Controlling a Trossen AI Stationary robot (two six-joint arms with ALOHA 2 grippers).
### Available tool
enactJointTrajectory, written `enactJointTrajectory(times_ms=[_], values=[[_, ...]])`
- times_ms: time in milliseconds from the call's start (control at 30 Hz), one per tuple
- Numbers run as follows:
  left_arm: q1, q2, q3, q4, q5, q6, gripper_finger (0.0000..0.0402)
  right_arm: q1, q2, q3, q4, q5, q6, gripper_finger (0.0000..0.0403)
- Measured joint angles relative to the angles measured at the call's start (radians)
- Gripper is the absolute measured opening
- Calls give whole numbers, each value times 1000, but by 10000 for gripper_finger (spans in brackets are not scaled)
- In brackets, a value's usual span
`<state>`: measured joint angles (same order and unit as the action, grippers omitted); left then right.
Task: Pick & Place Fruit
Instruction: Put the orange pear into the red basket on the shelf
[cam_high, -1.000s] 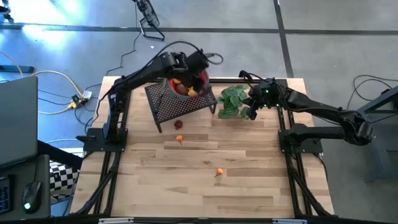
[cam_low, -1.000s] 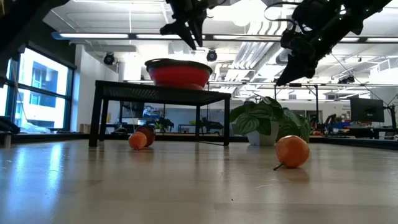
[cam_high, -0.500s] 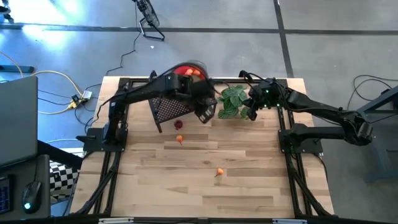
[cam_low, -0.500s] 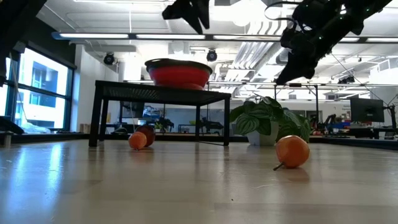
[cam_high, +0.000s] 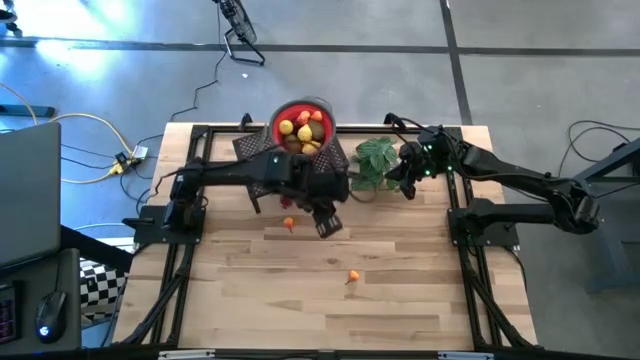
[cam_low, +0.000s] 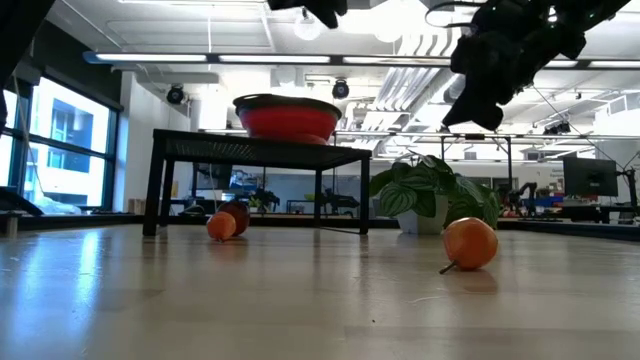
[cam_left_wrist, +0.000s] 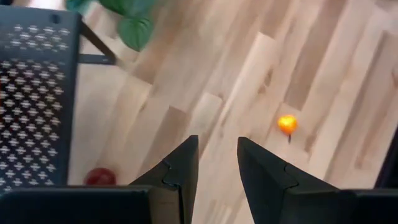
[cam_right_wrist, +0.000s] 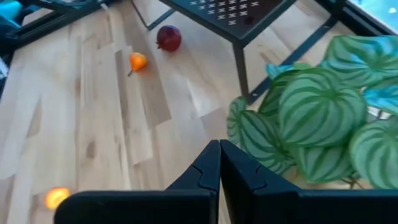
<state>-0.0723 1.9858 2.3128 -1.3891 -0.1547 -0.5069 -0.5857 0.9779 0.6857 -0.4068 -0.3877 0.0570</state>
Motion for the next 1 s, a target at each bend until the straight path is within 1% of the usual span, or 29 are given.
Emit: enactJointTrajectory(times_ms=[67,200,367,467,667,767,867,1000], values=[[-23,-3,-23,0,0,-17,108,11,0,0,0,-4,0,3],[-56,-1,-75,-11,2,-167,108,45,0,0,0,2,0,3],[-91,-2,-154,-18,-11,-308,108,90,0,0,8,55,0,3],[-106,-2,-220,-16,-38,-408,108,109,0,0,21,76,-1,3],[-118,-2,-374,-15,-45,-598,108,129,0,0,30,79,0,2],[-120,-2,-445,-7,-46,-644,108,130,0,0,29,75,0,2],[-126,-2,-515,36,-45,-650,108,130,0,0,30,75,3,2],[-127,-2,-576,80,-39,-706,108,130,0,0,30,75,5,2]])
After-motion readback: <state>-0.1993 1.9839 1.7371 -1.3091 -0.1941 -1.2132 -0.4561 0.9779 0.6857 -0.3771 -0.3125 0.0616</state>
